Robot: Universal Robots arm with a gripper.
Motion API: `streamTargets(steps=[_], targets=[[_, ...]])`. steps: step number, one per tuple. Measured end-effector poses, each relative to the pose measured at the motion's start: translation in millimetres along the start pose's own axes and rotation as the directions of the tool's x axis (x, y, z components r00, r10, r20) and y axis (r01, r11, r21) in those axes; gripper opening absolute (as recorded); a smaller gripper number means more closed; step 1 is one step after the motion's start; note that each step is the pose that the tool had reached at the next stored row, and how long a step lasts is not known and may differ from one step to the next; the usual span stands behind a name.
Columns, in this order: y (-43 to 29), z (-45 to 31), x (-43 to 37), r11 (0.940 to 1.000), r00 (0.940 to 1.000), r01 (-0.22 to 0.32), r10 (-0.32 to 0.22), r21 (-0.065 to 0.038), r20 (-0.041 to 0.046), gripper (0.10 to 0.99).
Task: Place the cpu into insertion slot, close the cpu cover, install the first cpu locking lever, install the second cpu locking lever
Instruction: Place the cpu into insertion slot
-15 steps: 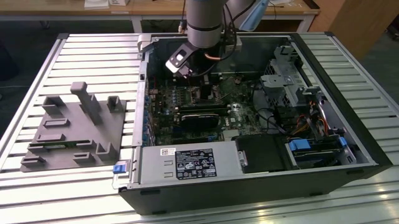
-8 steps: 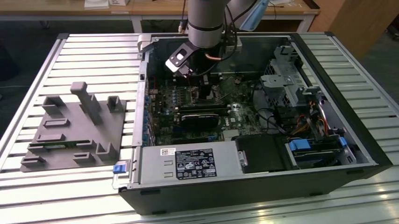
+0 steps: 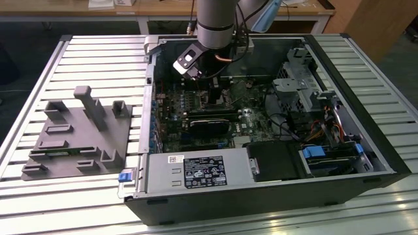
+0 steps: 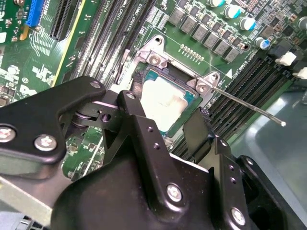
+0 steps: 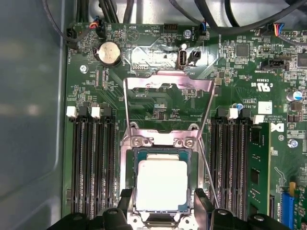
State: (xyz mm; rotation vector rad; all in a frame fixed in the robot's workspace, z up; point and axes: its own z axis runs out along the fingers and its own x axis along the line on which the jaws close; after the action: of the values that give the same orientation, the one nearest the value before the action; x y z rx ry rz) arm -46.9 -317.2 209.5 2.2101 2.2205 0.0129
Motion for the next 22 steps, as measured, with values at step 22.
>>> streamTargets(steps=[22], targets=[[7.9, -1.1, 0.0, 1.0, 1.0, 0.0, 0.0, 0.0, 0.0001, 0.537]])
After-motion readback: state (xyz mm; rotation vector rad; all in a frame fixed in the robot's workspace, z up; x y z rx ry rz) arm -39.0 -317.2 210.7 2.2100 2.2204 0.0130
